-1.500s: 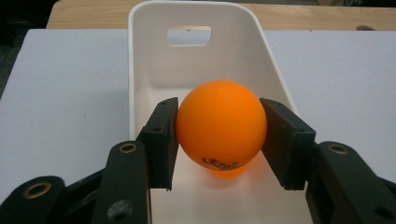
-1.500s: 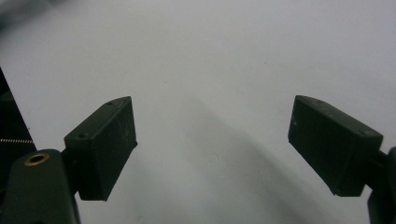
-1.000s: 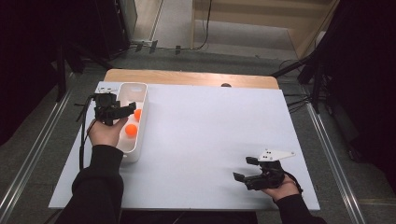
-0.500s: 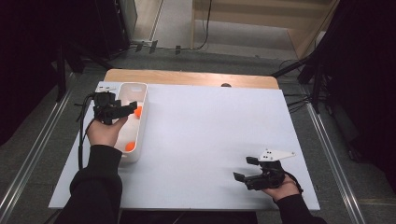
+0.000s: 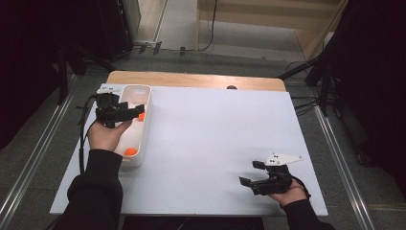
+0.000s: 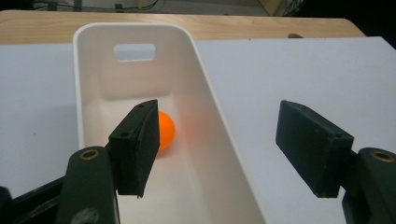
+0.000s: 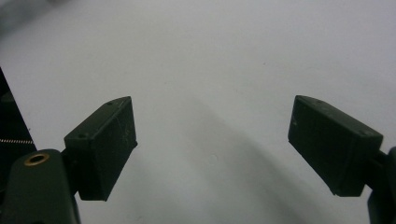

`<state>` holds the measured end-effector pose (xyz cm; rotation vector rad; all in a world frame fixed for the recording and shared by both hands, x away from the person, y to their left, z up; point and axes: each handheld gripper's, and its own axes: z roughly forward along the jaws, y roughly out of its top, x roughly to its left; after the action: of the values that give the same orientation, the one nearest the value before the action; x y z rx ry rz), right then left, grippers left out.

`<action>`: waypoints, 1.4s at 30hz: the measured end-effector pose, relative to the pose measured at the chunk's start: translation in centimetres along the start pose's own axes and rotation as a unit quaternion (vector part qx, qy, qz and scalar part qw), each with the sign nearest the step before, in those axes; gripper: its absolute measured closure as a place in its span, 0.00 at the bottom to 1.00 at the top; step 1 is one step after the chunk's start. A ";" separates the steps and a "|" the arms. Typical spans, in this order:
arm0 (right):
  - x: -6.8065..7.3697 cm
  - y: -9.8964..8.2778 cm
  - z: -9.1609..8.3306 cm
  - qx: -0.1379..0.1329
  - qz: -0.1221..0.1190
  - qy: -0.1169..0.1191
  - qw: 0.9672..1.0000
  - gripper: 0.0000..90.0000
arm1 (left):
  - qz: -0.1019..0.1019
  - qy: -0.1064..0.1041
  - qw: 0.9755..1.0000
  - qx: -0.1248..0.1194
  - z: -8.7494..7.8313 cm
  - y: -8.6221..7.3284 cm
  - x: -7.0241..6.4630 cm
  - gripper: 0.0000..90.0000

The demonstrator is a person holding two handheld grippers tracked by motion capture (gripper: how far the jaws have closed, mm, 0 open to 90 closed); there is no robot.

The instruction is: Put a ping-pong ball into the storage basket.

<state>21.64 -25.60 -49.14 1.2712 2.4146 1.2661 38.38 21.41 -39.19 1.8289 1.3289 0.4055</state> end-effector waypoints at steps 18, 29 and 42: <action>0.0 0.0 0.0 0.000 -0.001 0.001 1.000 0.15 | 0.034 -0.065 0.997 0.004 -1.5 0.3 -1.6 0.35; 0.0 0.0 0.0 0.000 -0.001 0.001 1.000 0.15 | 0.060 -0.090 0.994 0.005 -1.9 0.1 -2.4 0.35; -0.1 0.0 0.0 -0.001 0.000 0.002 1.000 0.15 | 0.082 -0.127 0.988 0.020 -2.0 -0.7 -3.4 0.35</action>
<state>21.66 -25.67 -49.16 1.2684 2.4149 1.2716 35.25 19.28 -37.86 1.9580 1.0234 0.2226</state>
